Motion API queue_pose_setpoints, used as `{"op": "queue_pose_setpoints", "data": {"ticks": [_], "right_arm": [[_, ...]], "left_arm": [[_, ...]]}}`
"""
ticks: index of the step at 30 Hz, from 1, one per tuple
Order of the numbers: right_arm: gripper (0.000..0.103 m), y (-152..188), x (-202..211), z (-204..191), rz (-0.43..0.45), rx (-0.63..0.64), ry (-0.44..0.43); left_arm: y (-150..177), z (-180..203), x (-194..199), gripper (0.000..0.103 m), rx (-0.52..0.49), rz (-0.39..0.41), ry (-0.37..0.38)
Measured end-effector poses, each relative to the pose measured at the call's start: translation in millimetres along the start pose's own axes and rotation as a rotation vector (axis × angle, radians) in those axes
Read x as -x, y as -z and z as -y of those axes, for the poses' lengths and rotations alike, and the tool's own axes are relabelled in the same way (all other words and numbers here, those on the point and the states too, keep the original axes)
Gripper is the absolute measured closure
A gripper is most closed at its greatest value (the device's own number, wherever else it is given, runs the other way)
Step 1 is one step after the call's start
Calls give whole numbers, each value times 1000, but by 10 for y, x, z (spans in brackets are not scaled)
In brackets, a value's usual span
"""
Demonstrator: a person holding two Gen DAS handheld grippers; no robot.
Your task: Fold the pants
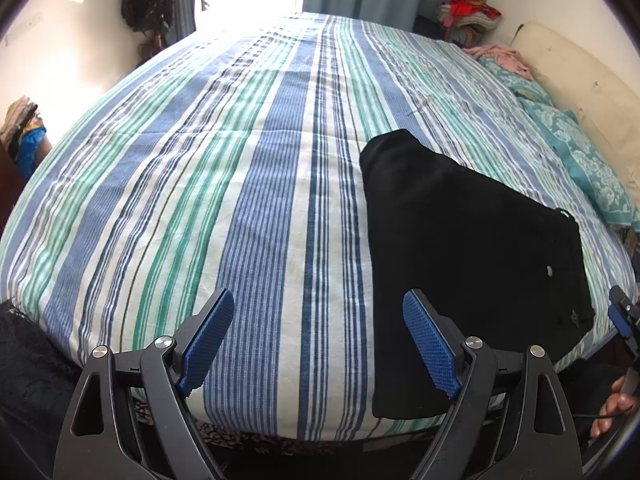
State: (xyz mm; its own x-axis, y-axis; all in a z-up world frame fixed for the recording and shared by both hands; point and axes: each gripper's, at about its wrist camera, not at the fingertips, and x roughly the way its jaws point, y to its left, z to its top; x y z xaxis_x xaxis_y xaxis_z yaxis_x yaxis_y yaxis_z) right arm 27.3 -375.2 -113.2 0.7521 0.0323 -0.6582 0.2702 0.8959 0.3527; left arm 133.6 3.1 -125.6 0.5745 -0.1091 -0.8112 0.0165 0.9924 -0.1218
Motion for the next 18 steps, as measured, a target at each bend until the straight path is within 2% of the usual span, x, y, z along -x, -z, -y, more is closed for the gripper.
{"op": "queue_pose_setpoints", "data": {"ticks": [18], "right_arm": [[25, 34, -49, -21, -12, 9, -9]], "left_arm": [[45, -150, -84, 15, 34, -7, -34]]}}
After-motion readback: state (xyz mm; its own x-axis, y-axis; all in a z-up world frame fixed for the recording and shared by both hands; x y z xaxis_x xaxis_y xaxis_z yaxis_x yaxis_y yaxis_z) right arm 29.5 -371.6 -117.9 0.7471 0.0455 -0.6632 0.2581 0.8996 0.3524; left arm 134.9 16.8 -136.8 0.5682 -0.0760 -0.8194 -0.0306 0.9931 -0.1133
